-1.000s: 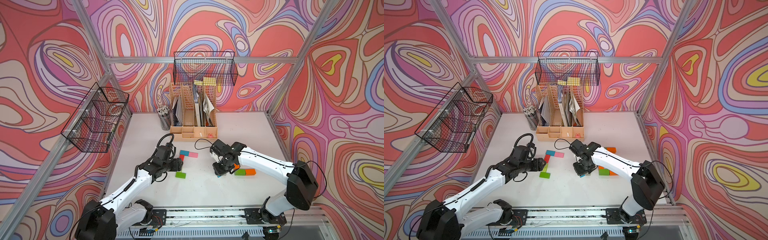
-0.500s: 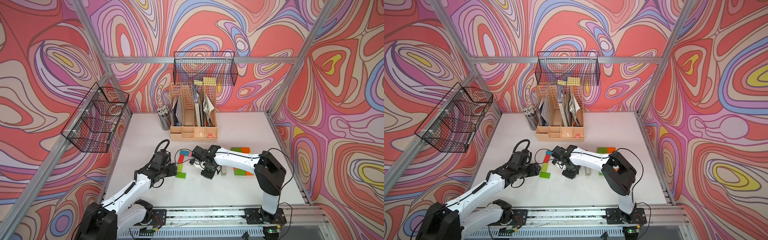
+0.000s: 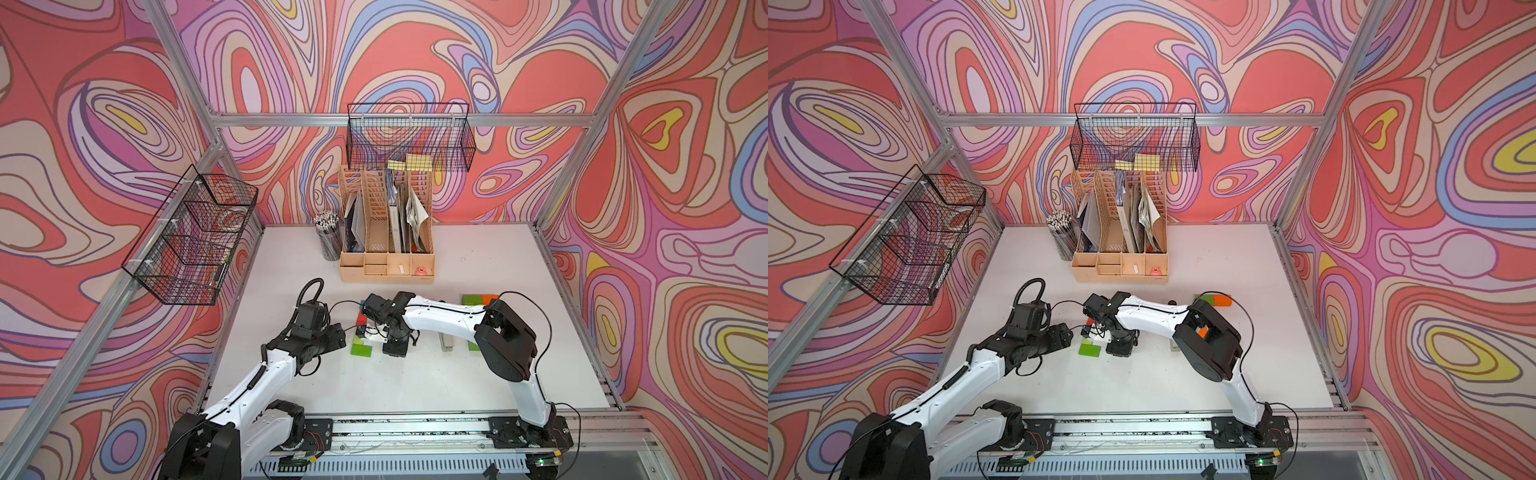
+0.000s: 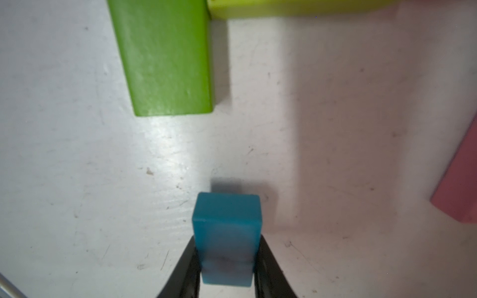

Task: Assemble the letter c with building blocks
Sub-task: Assemble the building block at the center of the board.

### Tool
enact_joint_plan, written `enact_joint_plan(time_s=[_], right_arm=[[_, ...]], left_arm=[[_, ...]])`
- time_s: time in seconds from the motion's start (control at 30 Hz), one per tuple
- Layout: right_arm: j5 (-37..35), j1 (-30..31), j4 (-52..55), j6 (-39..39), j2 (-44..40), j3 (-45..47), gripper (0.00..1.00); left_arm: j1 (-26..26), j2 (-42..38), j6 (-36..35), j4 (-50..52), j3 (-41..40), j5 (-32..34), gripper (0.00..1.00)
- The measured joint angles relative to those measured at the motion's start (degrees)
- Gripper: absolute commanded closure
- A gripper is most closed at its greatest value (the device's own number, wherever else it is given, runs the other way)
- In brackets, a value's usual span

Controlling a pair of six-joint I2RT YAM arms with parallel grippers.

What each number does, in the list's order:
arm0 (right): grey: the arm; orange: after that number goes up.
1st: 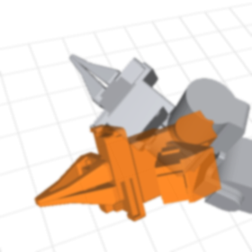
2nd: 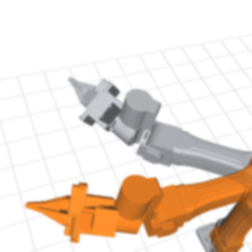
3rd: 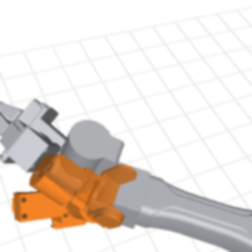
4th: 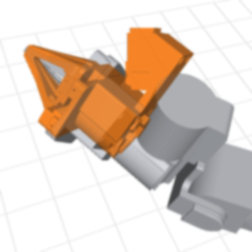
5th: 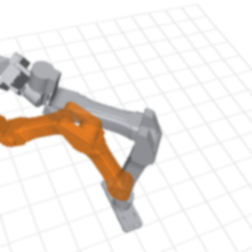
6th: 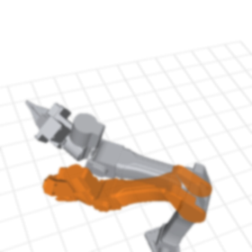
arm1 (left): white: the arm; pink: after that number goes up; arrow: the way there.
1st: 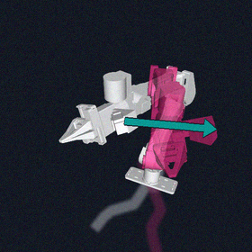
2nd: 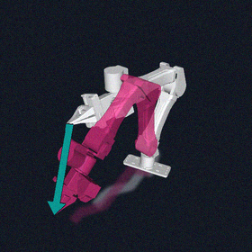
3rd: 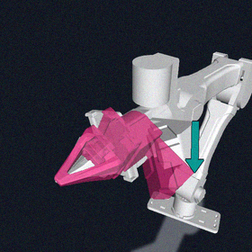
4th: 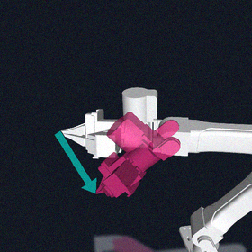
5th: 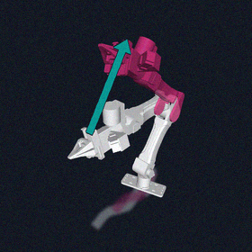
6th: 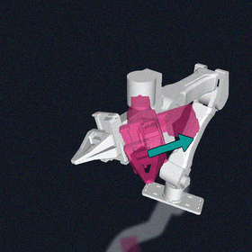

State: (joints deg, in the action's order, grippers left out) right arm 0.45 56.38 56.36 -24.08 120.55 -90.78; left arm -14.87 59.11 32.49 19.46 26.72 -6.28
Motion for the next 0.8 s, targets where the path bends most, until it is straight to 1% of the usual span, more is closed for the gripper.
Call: enact_joint_plan(time_s=[0.07,0.2,0.6,0.8], right_arm=[[0.3,0.3,-0.3,-0.5,0.1,-0.2,0.82],[0.9,0.7,-0.6,-1.4,0.2,-0.3,0.76],[3.0,0.8,-2.2,-1.7,0.5,-0.4,0.73],[3.9,0.9,-3.4,-1.3,0.7,-0.4,0.68]], left_arm=[[0.0,0.0,0.1,0.0,-0.1,-0.1,0.23],[0.0,0.0,0.2,0.0,-0.2,-0.1,0.23],[0.0,0.0,0.1,0.0,-0.2,-0.1,0.23],[0.0,0.0,0.1,0.0,-0.2,-0.1,0.23]])
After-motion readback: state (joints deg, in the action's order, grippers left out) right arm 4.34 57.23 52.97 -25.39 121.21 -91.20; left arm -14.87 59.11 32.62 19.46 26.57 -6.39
